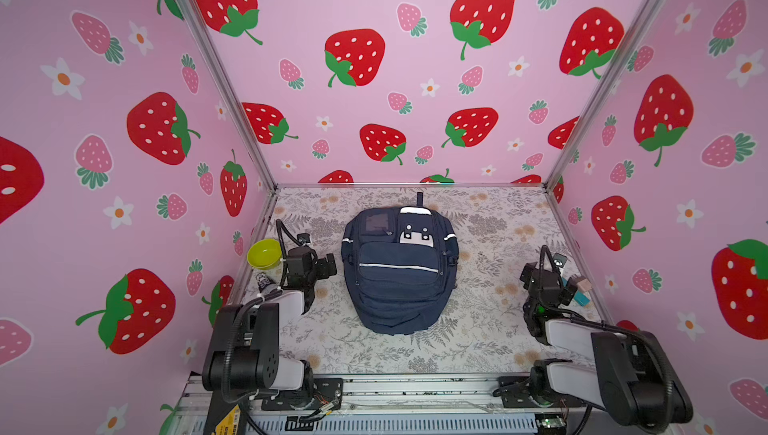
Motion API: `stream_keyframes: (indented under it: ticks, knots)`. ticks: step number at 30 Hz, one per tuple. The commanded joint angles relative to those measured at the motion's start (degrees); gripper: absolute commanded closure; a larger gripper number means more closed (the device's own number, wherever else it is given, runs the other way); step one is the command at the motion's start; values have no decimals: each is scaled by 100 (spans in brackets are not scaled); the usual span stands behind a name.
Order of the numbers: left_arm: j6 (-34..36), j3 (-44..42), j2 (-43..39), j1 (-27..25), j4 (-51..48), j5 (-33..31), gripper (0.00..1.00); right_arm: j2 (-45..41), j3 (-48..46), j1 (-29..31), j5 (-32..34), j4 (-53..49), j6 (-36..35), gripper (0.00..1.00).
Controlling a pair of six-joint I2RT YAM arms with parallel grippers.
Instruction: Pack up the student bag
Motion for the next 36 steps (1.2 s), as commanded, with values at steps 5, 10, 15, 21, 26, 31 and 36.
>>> stream_keyframes:
  ticks: [5, 10, 15, 21, 26, 31, 36]
  knots:
    - [301, 6, 383, 60, 1120, 670, 1, 1810, 434, 54, -2545, 2633, -1328, 0]
    - [320, 78, 375, 62, 923, 637, 1, 1539, 604, -42, -2457, 1789, -1146, 0]
    - [294, 70, 328, -129, 874, -29, 1, 1609, 526, -11, -2406, 2121, -1171, 0]
    - [295, 48, 320, -143, 903, -51, 1, 1544, 512, 77, -2213, 2053, -1225, 0]
    - [315, 59, 320, -185, 896, -127, 1, 1546, 512, 83, -2215, 2059, -1229, 0]
    - [312, 57, 323, -175, 888, -100, 1, 1551, 511, 78, -2211, 2053, -1230, 0]
    - [313, 57, 323, -171, 894, -100, 1, 1552, 516, 81, -2216, 2053, -1228, 0]
